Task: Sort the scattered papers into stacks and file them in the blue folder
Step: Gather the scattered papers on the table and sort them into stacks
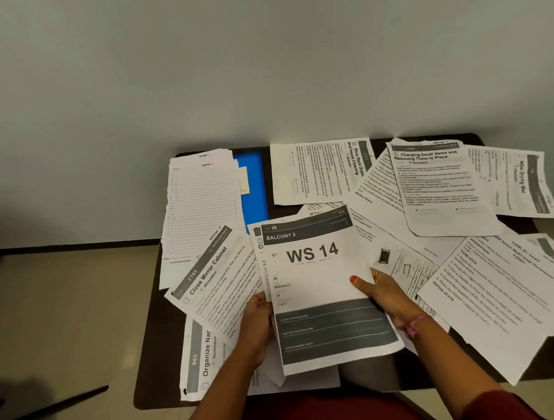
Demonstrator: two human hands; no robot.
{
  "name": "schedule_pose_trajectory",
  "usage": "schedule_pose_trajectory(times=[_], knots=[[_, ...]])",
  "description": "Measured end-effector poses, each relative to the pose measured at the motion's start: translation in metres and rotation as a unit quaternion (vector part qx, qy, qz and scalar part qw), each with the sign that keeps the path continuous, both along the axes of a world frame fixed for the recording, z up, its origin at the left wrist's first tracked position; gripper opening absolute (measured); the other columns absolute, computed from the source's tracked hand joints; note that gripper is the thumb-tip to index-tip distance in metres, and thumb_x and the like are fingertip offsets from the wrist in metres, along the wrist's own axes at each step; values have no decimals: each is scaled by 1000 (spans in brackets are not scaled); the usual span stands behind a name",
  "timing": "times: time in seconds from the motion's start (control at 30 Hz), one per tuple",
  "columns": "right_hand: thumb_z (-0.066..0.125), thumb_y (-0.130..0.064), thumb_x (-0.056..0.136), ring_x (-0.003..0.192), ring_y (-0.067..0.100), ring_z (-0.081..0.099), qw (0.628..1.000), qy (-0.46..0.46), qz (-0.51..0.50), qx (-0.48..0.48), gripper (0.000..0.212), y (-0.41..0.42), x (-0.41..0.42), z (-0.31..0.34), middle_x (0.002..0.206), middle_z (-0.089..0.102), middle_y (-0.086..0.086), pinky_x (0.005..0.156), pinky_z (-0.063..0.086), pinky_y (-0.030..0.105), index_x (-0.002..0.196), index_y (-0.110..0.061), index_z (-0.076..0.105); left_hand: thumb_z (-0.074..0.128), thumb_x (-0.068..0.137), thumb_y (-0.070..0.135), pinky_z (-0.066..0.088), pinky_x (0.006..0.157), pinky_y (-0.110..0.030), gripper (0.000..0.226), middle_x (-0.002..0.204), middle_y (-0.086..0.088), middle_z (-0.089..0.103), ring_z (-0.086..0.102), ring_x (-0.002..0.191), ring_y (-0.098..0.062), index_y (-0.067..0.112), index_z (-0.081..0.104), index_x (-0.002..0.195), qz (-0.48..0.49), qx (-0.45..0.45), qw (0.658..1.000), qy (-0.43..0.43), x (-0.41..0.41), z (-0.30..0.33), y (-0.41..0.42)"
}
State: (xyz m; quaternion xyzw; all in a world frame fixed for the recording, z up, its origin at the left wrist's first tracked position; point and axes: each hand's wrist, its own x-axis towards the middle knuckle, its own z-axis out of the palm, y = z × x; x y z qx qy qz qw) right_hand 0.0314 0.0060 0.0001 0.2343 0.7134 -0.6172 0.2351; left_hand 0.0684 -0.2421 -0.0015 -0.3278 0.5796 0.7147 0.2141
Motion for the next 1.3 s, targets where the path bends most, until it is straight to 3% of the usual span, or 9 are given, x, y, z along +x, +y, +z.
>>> schedule_pose_trajectory(times=[0.23, 0.4, 0.5, 0.57, 0.77, 0.93, 1.03, 1.13, 1.3], knots=[[61, -27, 92, 97, 17, 64, 999, 0, 33, 6, 30, -12, -6, -9, 110, 67, 2, 86, 51, 33, 119, -17, 58, 52, 96, 11, 56, 60, -34, 15, 88, -12, 75, 72, 70, -24, 10, 62, 107, 13, 16, 1000, -18, 9, -4, -7], [59, -29, 92, 94, 13, 62, 998, 12, 57, 34, 29, -16, -7, -12, 103, 66, -4, 84, 50, 33, 119, -17, 57, 38, 103, 34, 58, 77, -43, 31, 95, -9, 74, 71, 87, -26, 15, 62, 106, 14, 15, 1000, -8, 10, -6, -7], [58, -28, 93, 90, 9, 60, 997, 18, 66, 46, 27, -18, -7, -9, 100, 64, -8, 80, 47, 30, 118, -19, 54, 48, 99, 29, 57, 83, -47, 24, 105, -9, 71, 69, 93, -27, 14, 58, 115, -1, -12, 1000, -15, 10, -11, -6], [58, -27, 93, 95, 13, 61, 996, 20, 68, 51, 32, -20, -8, -8, 110, 65, -1, 81, 49, 30, 123, -16, 54, 51, 98, 22, 54, 89, -49, 26, 110, -5, 69, 68, 97, -25, 13, 55, 122, -26, -45, 999, -9, 10, -16, -5], [62, -31, 91, 109, 21, 57, 987, 63, 76, 123, 51, -32, -12, -4, 124, 56, 2, 92, 49, 36, 135, -14, 43, 45, 100, 16, 54, 91, -45, 29, 119, -3, 64, 65, 102, -21, 20, 48, 129, -30, -71, 997, 14, 12, -18, 0], [65, -44, 84, 114, 17, 56, 969, 148, 78, 183, 52, -29, -12, -7, 125, 59, -3, 98, 49, 42, 130, -22, 54, 41, 102, 16, 52, 94, -43, 33, 122, 1, 60, 61, 106, -18, 26, 44, 133, -15, -67, 997, 28, 12, -15, 2], [65, -27, 89, 111, 11, 52, 973, 160, 54, 157, 45, -33, -12, 5, 121, 55, -6, 93, 43, 29, 130, -17, 52, 41, 102, 15, 47, 100, -44, 38, 127, 3, 55, 55, 113, -18, 25, 40, 139, -2, -74, 997, 34, 10, -12, 1], [64, -30, 90, 113, 13, 54, 988, 129, 31, 82, 52, -34, -12, 6, 126, 55, -7, 95, 44, 30, 137, -19, 44, 41, 101, 15, 47, 100, -45, 36, 125, 2, 56, 55, 111, -17, 24, 41, 136, 12, -76, 996, 42, 7, -10, 0], [60, -28, 92, 117, 16, 56, 995, 102, 19, 5, 41, -35, -14, 2, 131, 58, -3, 101, 45, 37, 132, -21, 53, 41, 102, 15, 50, 75, -27, 23, 108, 9, 59, 58, 96, -8, 27, 46, 120, 8, -85, 994, 65, 8, -6, -7]])
